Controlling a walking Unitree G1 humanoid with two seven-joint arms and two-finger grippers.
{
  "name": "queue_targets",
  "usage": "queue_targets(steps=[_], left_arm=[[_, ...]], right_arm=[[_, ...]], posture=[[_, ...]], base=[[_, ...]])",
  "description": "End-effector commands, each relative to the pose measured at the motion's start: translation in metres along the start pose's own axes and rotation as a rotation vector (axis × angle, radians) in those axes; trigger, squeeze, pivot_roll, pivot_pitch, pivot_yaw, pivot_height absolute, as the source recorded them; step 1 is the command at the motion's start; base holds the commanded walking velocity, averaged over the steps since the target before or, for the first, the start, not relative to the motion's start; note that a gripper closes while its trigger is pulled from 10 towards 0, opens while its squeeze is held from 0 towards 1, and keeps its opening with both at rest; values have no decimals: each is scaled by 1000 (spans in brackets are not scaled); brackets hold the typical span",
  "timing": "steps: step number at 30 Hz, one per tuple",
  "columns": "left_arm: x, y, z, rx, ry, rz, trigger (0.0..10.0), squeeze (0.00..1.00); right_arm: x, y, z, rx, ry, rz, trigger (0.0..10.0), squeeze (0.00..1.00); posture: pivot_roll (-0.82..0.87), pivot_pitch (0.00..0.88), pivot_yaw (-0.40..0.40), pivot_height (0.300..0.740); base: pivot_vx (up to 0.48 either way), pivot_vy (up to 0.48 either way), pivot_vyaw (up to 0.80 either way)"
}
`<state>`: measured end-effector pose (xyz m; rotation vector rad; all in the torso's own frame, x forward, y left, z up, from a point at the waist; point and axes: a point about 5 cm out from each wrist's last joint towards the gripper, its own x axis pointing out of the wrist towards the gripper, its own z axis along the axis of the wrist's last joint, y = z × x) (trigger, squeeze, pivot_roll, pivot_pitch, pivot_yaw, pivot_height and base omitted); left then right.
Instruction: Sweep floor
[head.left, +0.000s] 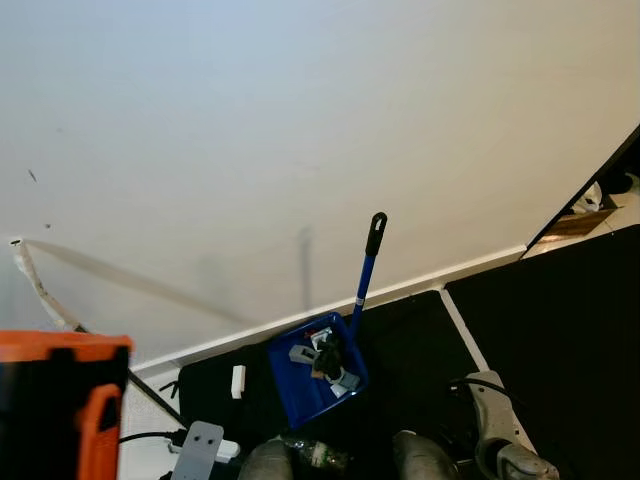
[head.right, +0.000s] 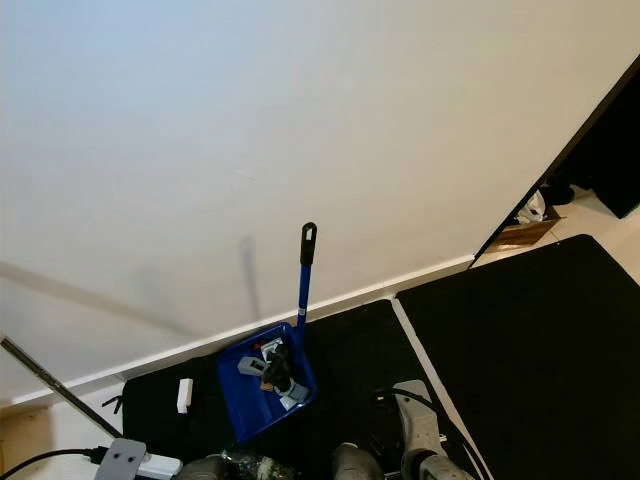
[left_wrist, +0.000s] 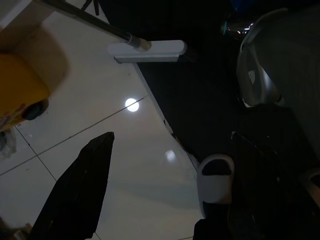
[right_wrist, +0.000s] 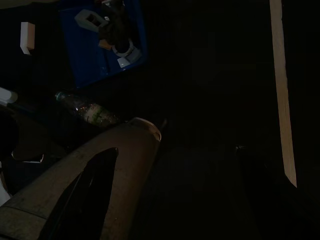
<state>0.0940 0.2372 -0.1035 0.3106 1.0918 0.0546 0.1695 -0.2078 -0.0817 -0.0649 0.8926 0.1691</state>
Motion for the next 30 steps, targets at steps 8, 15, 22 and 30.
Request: queue_targets(steps=[8,15,22,30], left_arm=[[-1,-3,-3,11,1,-9,10000,0],[-1,-2,-1,8,-5,-9,10000,0],[0,-1,-1,3,-6,-6,10000,0],[-1,-2,-1,0,-6,-6,10000,0]], right_arm=[[-2,-3,-4,-10,11,-3,10000,0],[-2,-2,-3,-9,10,-2,10000,0],[-1,-2,-3,-10,12,-3,10000,0],[-2,-1,-4,-8,14,-1,10000,0]], posture=[[13,112,-22,740],[13,114,-23,740],[15,116,-24,740],[17,120,-23,740]], base=[[0,0,0],[0,0,0],[0,0,0],[0,0,0]])
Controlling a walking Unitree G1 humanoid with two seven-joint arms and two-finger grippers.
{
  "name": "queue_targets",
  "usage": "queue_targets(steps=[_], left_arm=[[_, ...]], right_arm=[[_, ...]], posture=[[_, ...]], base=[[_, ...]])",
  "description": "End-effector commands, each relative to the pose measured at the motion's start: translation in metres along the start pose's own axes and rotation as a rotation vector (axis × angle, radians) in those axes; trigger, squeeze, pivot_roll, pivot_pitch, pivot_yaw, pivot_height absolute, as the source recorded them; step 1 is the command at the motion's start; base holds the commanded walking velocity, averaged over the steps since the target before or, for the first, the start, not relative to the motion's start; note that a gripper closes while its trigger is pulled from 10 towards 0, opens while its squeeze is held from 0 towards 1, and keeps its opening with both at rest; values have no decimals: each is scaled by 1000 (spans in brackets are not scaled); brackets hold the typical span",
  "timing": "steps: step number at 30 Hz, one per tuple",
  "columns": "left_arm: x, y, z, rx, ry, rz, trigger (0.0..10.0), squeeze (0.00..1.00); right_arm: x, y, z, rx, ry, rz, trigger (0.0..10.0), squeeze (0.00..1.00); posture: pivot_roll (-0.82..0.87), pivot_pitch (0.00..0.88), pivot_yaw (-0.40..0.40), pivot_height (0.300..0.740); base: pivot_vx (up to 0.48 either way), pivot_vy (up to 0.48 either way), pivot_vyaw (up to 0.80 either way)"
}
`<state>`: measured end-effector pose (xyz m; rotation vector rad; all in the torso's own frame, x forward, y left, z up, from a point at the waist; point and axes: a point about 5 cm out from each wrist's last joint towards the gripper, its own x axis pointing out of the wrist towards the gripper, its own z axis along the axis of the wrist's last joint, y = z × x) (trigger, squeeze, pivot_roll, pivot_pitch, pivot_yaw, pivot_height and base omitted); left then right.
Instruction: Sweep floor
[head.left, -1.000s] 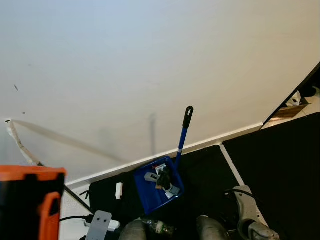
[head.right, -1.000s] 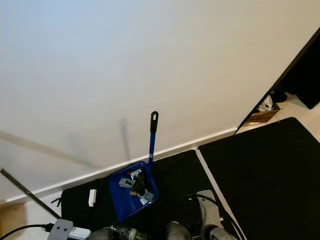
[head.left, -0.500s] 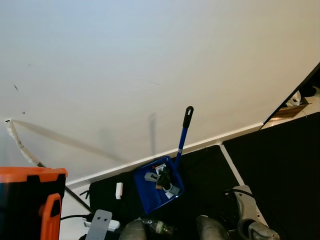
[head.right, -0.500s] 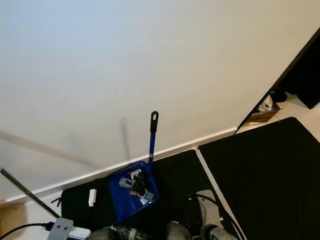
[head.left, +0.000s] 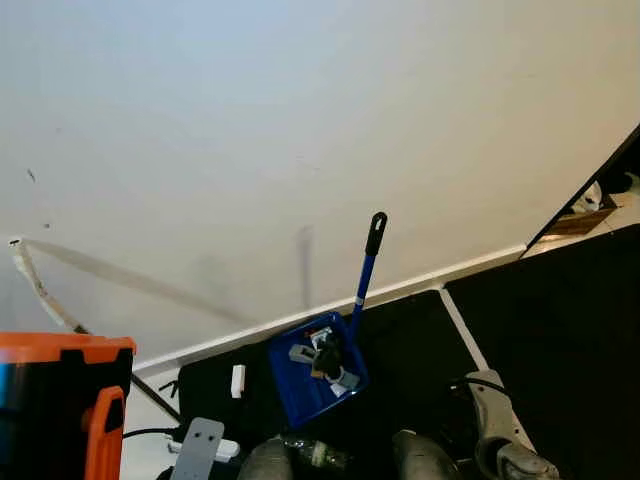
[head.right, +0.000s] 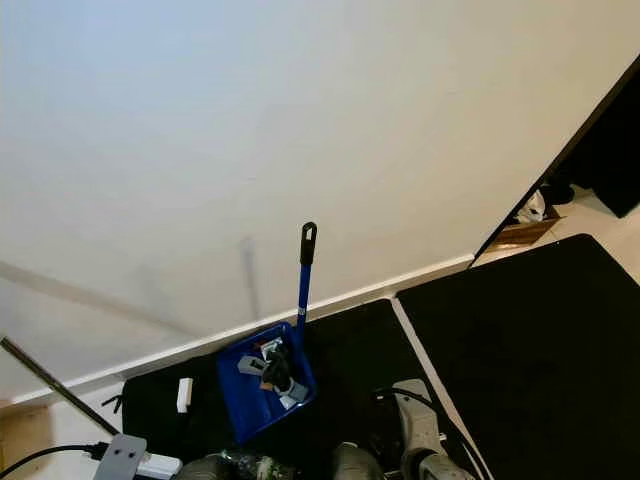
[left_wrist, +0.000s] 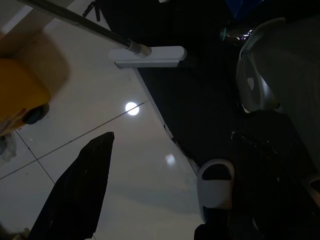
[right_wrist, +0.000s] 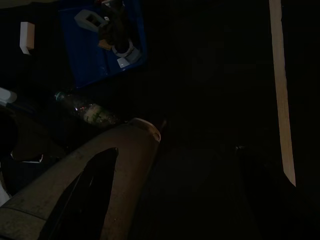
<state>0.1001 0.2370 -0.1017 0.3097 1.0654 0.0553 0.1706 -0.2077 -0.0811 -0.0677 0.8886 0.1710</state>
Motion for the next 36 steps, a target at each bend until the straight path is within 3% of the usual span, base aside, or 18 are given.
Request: queue_targets(steps=[1,36], left_arm=[[-2,-3,-7,2,17,-10,10000,0],[-2,-7,-4,-6,-7,-13,10000,0]], right_arm=[[-2,-1,-6,-3,19,-2,10000,0],[-4,-3,-14,-8,48,-15,10000,0]], posture=[[18,122,-24,740],[10,124,-29,740]], base=[[0,0,0],[0,0,0]])
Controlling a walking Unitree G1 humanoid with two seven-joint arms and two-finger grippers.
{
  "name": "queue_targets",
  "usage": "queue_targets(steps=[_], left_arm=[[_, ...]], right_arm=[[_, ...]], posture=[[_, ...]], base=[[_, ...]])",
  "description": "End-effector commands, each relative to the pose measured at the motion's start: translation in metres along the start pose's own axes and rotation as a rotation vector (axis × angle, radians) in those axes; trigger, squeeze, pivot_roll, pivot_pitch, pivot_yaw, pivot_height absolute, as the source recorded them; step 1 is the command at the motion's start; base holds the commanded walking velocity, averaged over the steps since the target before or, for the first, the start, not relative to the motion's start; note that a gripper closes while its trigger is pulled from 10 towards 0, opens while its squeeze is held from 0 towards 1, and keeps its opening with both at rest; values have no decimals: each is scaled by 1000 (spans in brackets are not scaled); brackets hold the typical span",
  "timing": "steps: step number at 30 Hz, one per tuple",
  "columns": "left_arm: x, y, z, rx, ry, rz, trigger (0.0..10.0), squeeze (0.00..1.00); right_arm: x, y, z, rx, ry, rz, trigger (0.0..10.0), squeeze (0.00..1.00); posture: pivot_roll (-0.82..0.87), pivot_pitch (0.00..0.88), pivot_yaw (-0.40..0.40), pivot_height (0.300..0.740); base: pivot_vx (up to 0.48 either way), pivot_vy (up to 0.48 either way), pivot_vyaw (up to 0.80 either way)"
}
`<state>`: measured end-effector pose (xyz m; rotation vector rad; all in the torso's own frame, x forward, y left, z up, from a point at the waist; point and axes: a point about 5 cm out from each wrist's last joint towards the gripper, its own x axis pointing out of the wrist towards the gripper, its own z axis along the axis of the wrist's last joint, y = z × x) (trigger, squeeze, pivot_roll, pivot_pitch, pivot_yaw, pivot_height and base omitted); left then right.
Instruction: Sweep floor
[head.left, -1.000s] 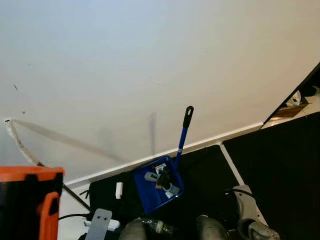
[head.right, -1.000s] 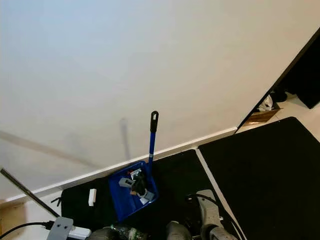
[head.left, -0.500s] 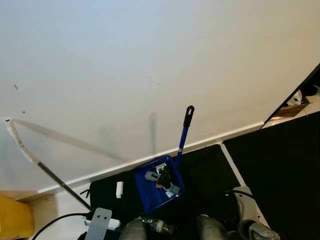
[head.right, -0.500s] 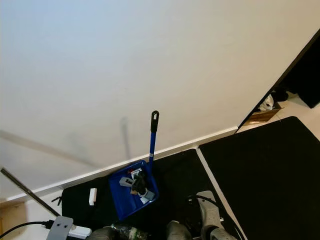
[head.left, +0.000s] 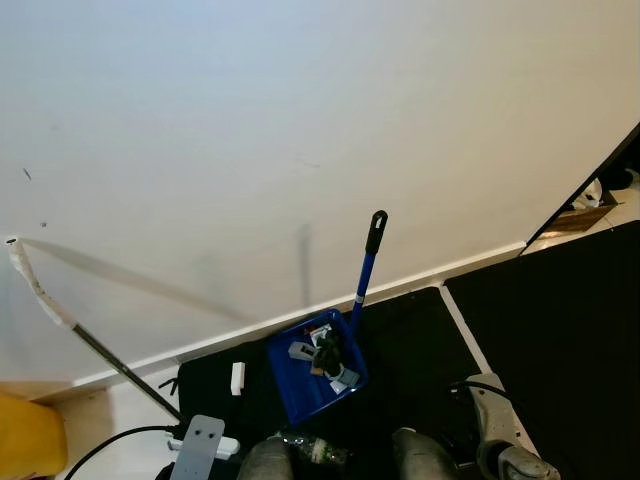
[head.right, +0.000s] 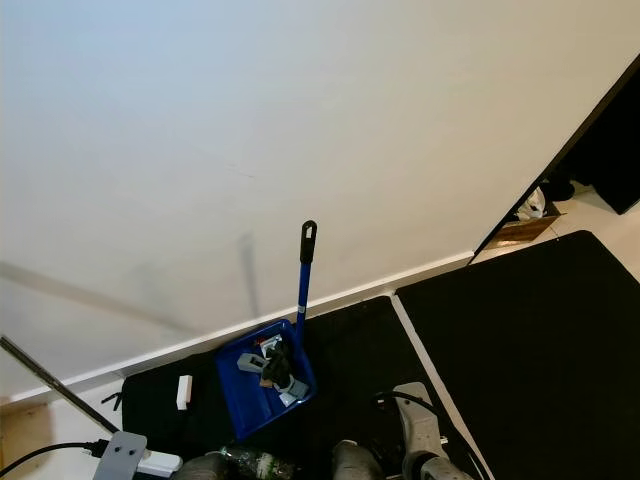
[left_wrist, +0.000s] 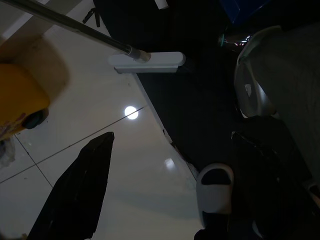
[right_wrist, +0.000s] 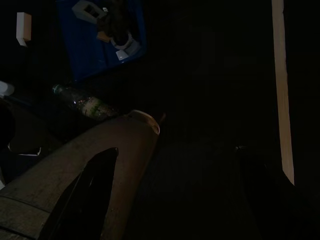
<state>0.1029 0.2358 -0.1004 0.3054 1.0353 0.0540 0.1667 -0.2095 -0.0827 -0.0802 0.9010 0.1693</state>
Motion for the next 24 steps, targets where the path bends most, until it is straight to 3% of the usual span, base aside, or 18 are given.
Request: queue_targets(steps=[1,24], left_arm=[[-2,-7,-8,-1,23,-13,10000,0],[-2,-4,-7,5,22,-13,10000,0]], right_arm=[[-3,-2,-9,2,35,-9,10000,0],[-2,-1,-9,4,34,-8,10000,0]], posture=[[11,124,-29,740],[13,129,-28,740]], base=[[0,0,0],[0,0,0]])
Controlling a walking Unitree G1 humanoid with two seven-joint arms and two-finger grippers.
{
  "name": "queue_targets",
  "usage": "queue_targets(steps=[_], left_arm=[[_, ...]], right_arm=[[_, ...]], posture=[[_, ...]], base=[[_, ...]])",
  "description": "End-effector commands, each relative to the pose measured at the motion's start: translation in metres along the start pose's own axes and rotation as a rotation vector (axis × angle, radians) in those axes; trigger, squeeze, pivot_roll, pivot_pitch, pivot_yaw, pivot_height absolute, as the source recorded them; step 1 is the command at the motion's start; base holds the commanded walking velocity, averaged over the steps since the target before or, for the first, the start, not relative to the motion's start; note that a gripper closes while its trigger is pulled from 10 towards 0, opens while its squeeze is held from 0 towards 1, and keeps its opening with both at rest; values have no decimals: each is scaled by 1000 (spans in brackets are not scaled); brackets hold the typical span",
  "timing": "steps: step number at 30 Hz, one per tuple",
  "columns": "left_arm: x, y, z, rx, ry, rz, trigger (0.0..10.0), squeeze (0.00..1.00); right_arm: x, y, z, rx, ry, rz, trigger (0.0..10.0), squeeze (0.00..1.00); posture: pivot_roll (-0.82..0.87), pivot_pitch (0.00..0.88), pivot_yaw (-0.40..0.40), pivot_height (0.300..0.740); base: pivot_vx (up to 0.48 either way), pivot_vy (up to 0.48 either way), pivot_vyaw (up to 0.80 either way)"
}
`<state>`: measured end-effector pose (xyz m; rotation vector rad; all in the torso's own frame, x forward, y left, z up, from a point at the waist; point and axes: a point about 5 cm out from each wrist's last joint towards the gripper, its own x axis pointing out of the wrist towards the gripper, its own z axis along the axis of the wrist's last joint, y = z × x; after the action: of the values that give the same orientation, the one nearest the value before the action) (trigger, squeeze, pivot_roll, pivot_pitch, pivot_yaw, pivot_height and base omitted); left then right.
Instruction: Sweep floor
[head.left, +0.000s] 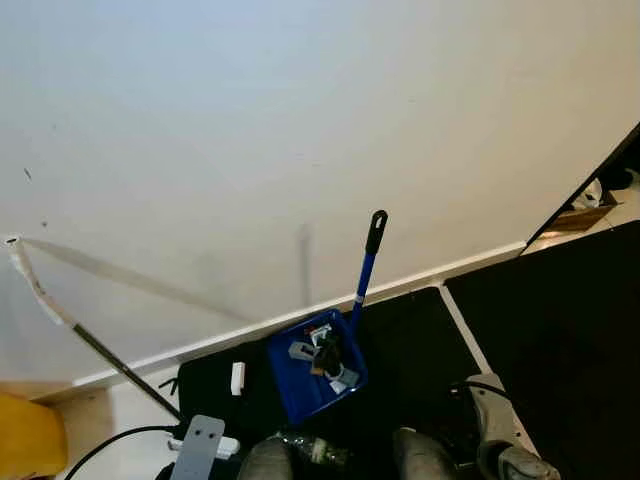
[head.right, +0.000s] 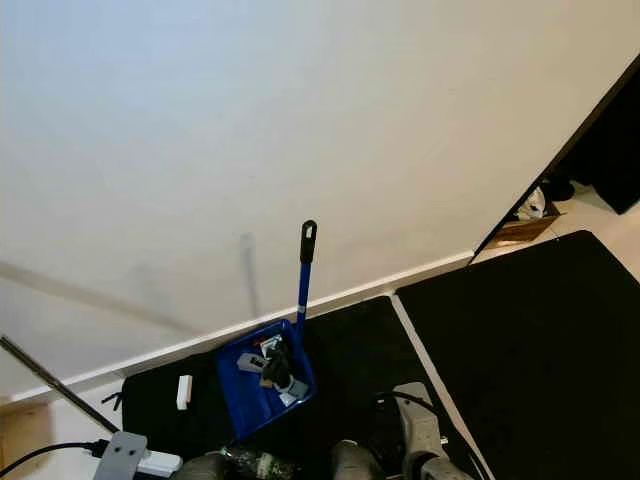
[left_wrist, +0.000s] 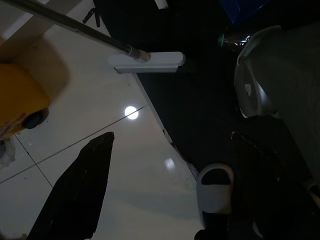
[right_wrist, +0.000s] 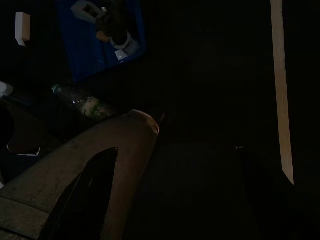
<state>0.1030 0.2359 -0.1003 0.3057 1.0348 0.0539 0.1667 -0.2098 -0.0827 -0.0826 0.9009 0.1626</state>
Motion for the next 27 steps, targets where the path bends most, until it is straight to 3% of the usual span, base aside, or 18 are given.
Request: queue_targets(steps=[1,27], left_arm=[[-2,-4,-8,4,23,-13,10000,0],[-2,-3,-8,14,24,-12,10000,0]], right_arm=[[-2,0,-9,3,34,-1,10000,0],[-2,1,-8,-2,27,5,10000,0]], posture=[[13,129,-28,740],[15,130,-28,740]], base=[[0,0,0],[0,0,0]])
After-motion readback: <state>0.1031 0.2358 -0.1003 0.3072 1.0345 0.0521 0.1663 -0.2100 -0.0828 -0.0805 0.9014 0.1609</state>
